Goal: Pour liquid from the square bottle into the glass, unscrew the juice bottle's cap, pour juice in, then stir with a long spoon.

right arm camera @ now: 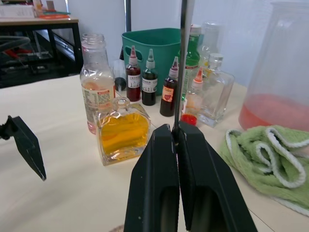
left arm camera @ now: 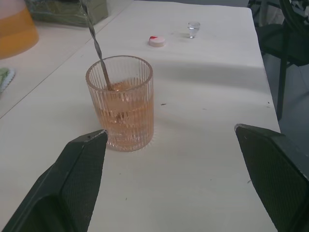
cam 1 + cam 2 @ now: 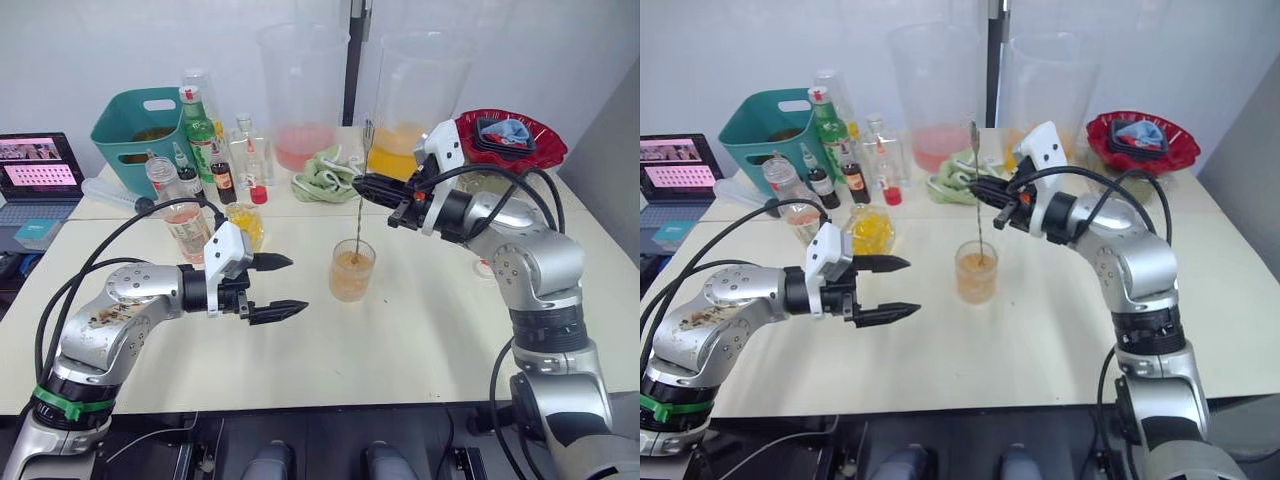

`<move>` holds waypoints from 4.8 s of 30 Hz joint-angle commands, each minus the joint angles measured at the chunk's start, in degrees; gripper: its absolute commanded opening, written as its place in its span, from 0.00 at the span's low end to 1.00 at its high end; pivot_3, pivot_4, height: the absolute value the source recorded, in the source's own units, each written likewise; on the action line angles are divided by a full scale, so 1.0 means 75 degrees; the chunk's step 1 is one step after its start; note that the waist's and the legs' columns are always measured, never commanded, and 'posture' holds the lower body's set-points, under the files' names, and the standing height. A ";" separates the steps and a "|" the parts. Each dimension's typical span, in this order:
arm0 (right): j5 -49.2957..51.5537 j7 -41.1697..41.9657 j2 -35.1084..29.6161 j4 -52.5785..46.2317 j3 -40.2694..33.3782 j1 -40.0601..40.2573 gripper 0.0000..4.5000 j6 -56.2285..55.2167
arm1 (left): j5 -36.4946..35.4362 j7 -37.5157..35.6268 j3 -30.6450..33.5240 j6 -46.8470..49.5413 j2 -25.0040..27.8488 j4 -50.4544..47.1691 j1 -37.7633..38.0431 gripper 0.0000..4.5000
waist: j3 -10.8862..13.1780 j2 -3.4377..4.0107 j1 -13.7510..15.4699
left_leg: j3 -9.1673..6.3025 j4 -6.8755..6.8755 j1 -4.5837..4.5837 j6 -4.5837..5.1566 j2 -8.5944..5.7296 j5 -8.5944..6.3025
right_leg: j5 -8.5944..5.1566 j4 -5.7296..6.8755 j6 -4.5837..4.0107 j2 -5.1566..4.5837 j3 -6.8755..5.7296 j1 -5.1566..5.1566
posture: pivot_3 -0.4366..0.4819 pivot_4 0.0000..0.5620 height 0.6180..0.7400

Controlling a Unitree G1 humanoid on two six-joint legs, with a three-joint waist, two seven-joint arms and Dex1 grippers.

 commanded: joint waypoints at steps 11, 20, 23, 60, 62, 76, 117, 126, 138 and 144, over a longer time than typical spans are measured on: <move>0.1112 0.0430 -0.0248 -0.1188 -0.0191 0.0058 0.00 0.1212 | 0.0002 -0.0050 0.0060 -0.0201 -0.0025 -0.0141 -0.0038 0.99 | 0.0000 0.0000 0.0011 | -0.0001 0.0000 0.0000 0.0000 0.0001 0.0000 | 0.0000 0.0001 0.0000 0.0000 -0.0001 -0.0002 | 0.48 0.27 1.00; 0.1041 0.0832 -0.1526 -0.1271 -0.0235 0.0010 0.00 0.1562 | 0.0056 -0.0100 0.0047 -0.0260 -0.0078 -0.0096 -0.0024 0.99 | 0.0000 0.0000 0.0022 | 0.0000 0.0000 0.0000 0.0000 0.0000 0.0000 | 0.0000 -0.0002 0.0000 0.0000 -0.0002 0.0003 | 0.48 0.27 1.00; 0.0811 0.0713 -0.1392 -0.0942 -0.0221 -0.0082 0.00 0.1166 | 0.0072 -0.0104 0.0066 -0.0275 -0.0078 -0.0094 0.0006 0.99 | 0.0000 -0.0001 0.0021 | 0.0001 0.0000 0.0001 0.0000 0.0000 0.0000 | 0.0000 -0.0003 0.0000 0.0000 -0.0002 0.0004 | 0.48 0.27 1.00; 0.1611 0.0634 -0.1258 -0.0997 -0.0845 -0.0973 0.00 0.1767 | 0.0145 -0.0051 0.0099 -0.0443 -0.0099 -0.0111 0.0188 0.99 | 0.0000 0.0000 0.0016 | 0.0005 0.0000 -0.0001 0.0000 0.0003 0.0000 | 0.0000 0.0001 -0.0001 -0.0001 0.0000 -0.0004 | 0.48 0.27 1.00; 0.1649 0.0625 -0.1240 -0.1003 -0.0852 -0.0977 0.00 0.1802 | 0.0138 -0.0042 0.0102 -0.0440 -0.0103 -0.0121 0.0201 0.99 | 0.0000 0.0000 0.0017 | 0.0005 0.0000 -0.0001 0.0000 0.0003 0.0000 | 0.0000 0.0001 -0.0001 -0.0001 0.0001 -0.0004 | 0.48 0.27 1.00; 0.1664 0.0628 -0.1461 -0.1142 -0.0827 -0.0805 0.00 0.1840 | -0.0001 -0.0037 0.0284 -0.0330 -0.0017 -0.0112 0.0199 0.99 | 0.0000 0.0000 0.0022 | 0.0007 0.0000 -0.0001 0.0000 0.0003 0.0000 | 0.0000 0.0001 -0.0001 -0.0003 0.0000 -0.0004 | 0.48 0.27 1.00; 0.1989 0.0404 -0.3650 0.0263 -0.1393 -0.2323 0.00 0.3663 | 0.0089 0.0019 0.0409 -0.1059 -0.0363 0.0228 0.0042 0.99 | 0.0001 -0.0001 0.0052 | 0.0028 -0.0001 -0.0013 0.0002 -0.0001 -0.0001 | 0.0000 -0.0006 0.0000 -0.0017 0.0002 -0.0014 | 0.48 0.27 1.00; 0.1832 0.1633 -0.5298 0.1069 0.1018 -0.2557 0.00 0.6356 | -0.0020 -0.0155 0.0271 -0.0928 -0.0451 0.0090 0.0102 0.99 | 0.0001 -0.0001 -0.0016 | 0.0054 -0.0005 -0.0015 0.0005 0.0006 -0.0003 | 0.0000 -0.0015 0.0000 -0.0015 0.0009 -0.0026 | 0.48 0.27 1.00; -0.0223 0.0189 -0.2809 0.5554 0.1584 -0.2587 0.00 0.6063 | -0.0024 0.0024 0.0599 -0.1002 -0.0357 -0.0696 0.1007 0.99 | 0.0000 -0.0007 0.0015 | 0.0081 0.0004 -0.0069 0.0002 0.0005 -0.0001 | 0.0003 0.0013 -0.0004 -0.0017 0.0030 -0.0099 | 0.48 0.27 1.00; -0.1100 0.0152 -0.1849 0.7226 0.1551 -0.2908 0.00 0.4803 | -0.0037 0.0129 0.0716 -0.0942 -0.0290 -0.0816 0.1183 0.99 | 0.0000 -0.0007 0.0004 | 0.0091 0.0004 -0.0065 0.0002 0.0000 -0.0001 | 0.0004 0.0010 -0.0003 -0.0018 0.0025 -0.0090 | 0.48 0.27 1.00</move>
